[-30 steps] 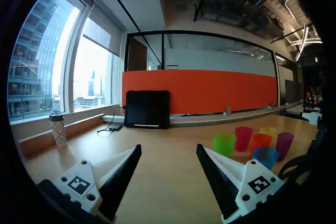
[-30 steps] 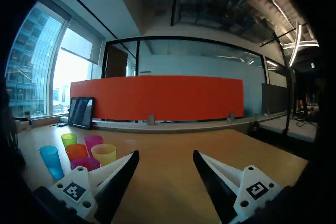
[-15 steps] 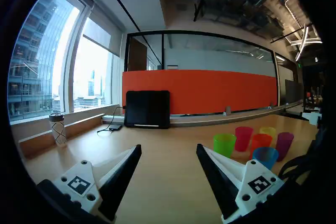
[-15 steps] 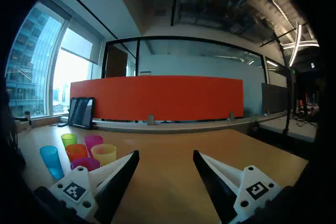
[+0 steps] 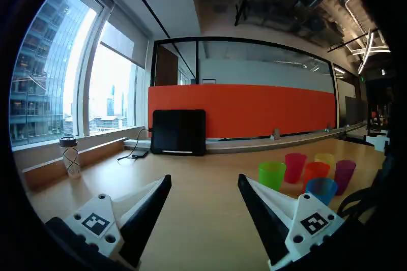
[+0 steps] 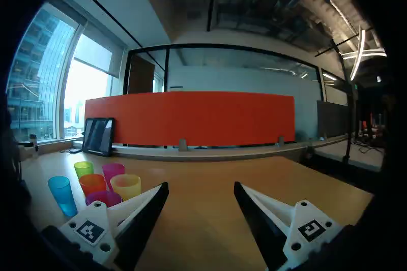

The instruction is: Pour water

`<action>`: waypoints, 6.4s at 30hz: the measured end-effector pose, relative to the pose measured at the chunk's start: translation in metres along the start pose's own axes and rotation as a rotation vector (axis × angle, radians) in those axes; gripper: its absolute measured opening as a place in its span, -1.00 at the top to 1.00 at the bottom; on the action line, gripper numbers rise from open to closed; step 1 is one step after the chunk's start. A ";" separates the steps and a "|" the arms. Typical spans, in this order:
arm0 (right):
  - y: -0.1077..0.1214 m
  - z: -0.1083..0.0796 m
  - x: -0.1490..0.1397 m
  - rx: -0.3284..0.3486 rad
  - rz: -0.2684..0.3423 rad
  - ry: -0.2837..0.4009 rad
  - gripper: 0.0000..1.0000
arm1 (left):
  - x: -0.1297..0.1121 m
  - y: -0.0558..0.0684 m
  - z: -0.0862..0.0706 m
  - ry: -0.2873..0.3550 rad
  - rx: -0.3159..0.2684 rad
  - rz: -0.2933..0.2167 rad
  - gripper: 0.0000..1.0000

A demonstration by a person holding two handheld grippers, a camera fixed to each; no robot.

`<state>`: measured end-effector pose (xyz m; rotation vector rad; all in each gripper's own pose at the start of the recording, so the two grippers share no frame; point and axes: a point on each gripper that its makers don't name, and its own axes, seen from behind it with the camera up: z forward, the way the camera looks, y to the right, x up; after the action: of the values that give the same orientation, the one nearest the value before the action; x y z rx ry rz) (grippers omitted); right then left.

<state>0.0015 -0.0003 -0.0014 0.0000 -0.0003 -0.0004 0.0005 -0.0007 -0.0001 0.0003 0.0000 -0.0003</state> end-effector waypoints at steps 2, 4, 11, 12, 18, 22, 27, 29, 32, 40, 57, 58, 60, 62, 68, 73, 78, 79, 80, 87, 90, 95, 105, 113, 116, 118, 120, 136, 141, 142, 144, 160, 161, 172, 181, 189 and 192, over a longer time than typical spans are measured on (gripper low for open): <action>0.000 0.000 0.000 0.000 0.000 0.000 -0.98 | 0.000 0.000 0.000 0.000 0.000 0.000 -0.94; 0.000 0.000 0.000 0.000 0.000 0.000 -0.98 | 0.000 0.000 0.000 0.000 0.000 0.000 -0.94; 0.000 0.000 0.001 0.000 0.000 0.000 -0.98 | 0.000 0.000 0.000 0.000 0.000 0.000 -0.94; 0.000 0.000 0.001 0.000 0.000 0.000 -0.98 | 0.000 0.000 0.000 0.000 0.000 0.000 -0.94; 0.000 0.000 0.000 0.000 0.000 0.000 -0.99 | 0.000 0.000 0.000 0.000 0.000 0.000 -0.95; 0.000 0.001 0.000 0.000 0.000 0.000 -0.99 | -0.001 -0.001 0.000 0.000 0.000 0.000 -0.95; -0.001 0.001 0.001 0.000 0.000 0.000 -0.98 | 0.000 0.000 0.000 0.000 0.000 0.001 -0.95; -0.001 0.001 0.001 0.000 0.000 0.000 -0.98 | 0.000 0.000 0.000 -0.001 0.000 0.000 -0.95; -0.001 0.002 0.001 0.001 0.000 0.000 -0.98 | 0.001 -0.001 0.000 -0.003 0.001 0.001 -0.95; 0.001 0.003 0.003 0.008 -0.007 -0.024 -0.99 | 0.009 -0.008 0.003 -0.023 0.019 0.014 -0.95; 0.012 0.016 0.112 0.063 -0.033 -0.026 -0.98 | 0.093 0.006 0.026 -0.061 -0.059 0.006 -0.95; 0.012 0.017 0.120 0.066 -0.037 -0.025 -0.98 | 0.098 0.007 0.028 -0.062 -0.063 0.005 -0.95; 0.012 0.019 0.135 0.071 -0.043 -0.024 -0.99 | 0.111 0.008 0.032 -0.066 -0.073 0.002 -0.95; 0.011 0.022 0.148 0.075 -0.046 -0.026 -0.99 | 0.124 0.009 0.036 -0.067 -0.082 -0.007 -0.95; 0.005 0.026 0.185 0.098 -0.047 -0.026 -0.98 | 0.165 0.005 0.047 -0.048 -0.102 -0.047 -0.94; 0.000 0.029 0.210 0.115 -0.035 -0.023 -0.98 | 0.190 -0.002 0.053 -0.047 -0.108 -0.047 -0.95; -0.001 0.031 0.217 0.120 -0.028 -0.019 -0.99 | 0.197 -0.002 0.055 -0.052 -0.132 -0.034 -0.95; -0.001 0.032 0.216 0.121 -0.026 -0.021 -0.99 | 0.197 -0.002 0.056 -0.054 -0.135 -0.031 -0.95; -0.001 0.032 0.216 0.123 -0.024 -0.023 -0.99 | 0.197 -0.001 0.056 -0.056 -0.138 -0.028 -0.95; -0.003 0.032 0.221 0.146 -0.019 -0.027 -0.99 | 0.200 0.008 0.057 -0.069 -0.195 -0.022 -0.95; -0.007 0.031 0.222 0.171 -0.020 -0.033 -0.98 | 0.203 0.015 0.057 -0.070 -0.234 -0.021 -0.95; -0.025 0.025 0.223 0.257 -0.015 -0.042 -0.98 | 0.208 0.031 0.054 -0.076 -0.315 -0.028 -0.95; -0.083 -0.002 0.232 0.509 0.002 -0.036 -0.98 | 0.220 0.066 0.041 -0.068 -0.496 -0.075 -0.95; -0.094 -0.007 0.234 0.564 -0.002 -0.027 -0.98 | 0.211 0.067 0.042 -0.092 -0.522 -0.049 -0.95; -0.099 -0.010 0.233 0.582 -0.010 -0.036 -0.99 | 0.208 0.070 0.042 -0.098 -0.536 -0.024 -0.95; -0.102 -0.011 0.232 0.593 -0.015 -0.041 -0.98 | 0.205 0.073 0.042 -0.104 -0.548 -0.010 -0.95; -0.105 -0.012 0.231 0.603 -0.021 -0.045 -0.98 | 0.202 0.075 0.042 -0.109 -0.559 0.002 -0.95; -0.123 -0.019 0.212 0.682 -0.066 -0.104 -0.98 | 0.178 0.090 0.044 -0.169 -0.634 0.057 -0.95; -0.127 -0.024 0.198 0.712 -0.090 -0.143 -0.98 | 0.165 0.092 0.046 -0.196 -0.646 0.078 -0.94; -0.128 -0.026 0.195 0.721 -0.096 -0.151 -0.99 | 0.163 0.092 0.047 -0.201 -0.648 0.080 -0.94; -0.130 -0.030 0.189 0.739 -0.112 -0.167 -0.99 | 0.158 0.092 0.048 -0.212 -0.651 0.086 -0.94; -0.142 -0.049 0.159 0.813 -0.220 -0.230 -0.98 | 0.126 0.099 0.053 -0.272 -0.682 0.132 -0.95; -0.143 -0.050 0.157 0.819 -0.220 -0.233 -0.98 | 0.124 0.100 0.053 -0.275 -0.683 0.135 -0.95; -0.153 -0.052 0.133 0.868 -0.253 -0.277 -0.99 | 0.095 0.101 0.062 -0.321 -0.683 0.155 -0.95; -0.162 -0.055 0.105 0.916 -0.271 -0.319 -0.99 | 0.073 0.100 0.071 -0.355 -0.687 0.158 -0.94; -0.171 -0.056 0.082 0.953 -0.279 -0.352 -0.99 | 0.052 0.108 0.076 -0.388 -0.700 0.178 -0.95; -0.174 -0.057 0.074 0.966 -0.282 -0.362 -0.99 | 0.044 0.111 0.079 -0.400 -0.700 0.188 -0.95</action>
<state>0.0756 -0.1744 -0.0582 0.9655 -0.3623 -0.2821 0.0450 0.1097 0.0786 -0.6994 -0.4002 0.1873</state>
